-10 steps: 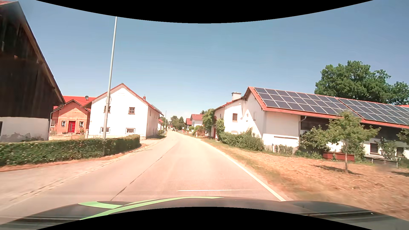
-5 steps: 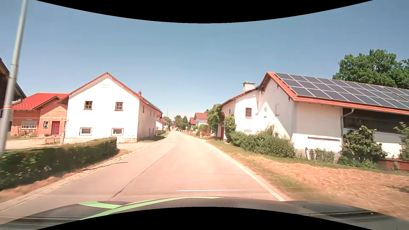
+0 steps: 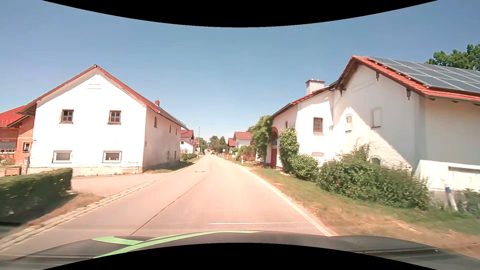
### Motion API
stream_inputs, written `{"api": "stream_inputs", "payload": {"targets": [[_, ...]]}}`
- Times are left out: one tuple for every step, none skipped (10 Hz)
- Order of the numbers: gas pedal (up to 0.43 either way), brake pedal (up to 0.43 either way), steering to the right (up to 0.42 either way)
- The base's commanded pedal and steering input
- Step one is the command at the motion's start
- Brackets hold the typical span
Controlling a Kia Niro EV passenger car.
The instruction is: Follow the waypoints while adhering to traffic rules and regulations
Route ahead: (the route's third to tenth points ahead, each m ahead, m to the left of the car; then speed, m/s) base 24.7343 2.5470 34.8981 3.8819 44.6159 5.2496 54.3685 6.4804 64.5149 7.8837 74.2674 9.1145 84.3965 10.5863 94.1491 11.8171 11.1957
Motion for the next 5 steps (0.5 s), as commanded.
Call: {"api": "stream_inputs", "payload": {"targets": [[0.079,0.0,-0.025],[0.079,0.0,-0.025],[0.079,0.0,-0.025],[0.079,0.0,-0.025],[0.079,0.0,-0.024]]}}
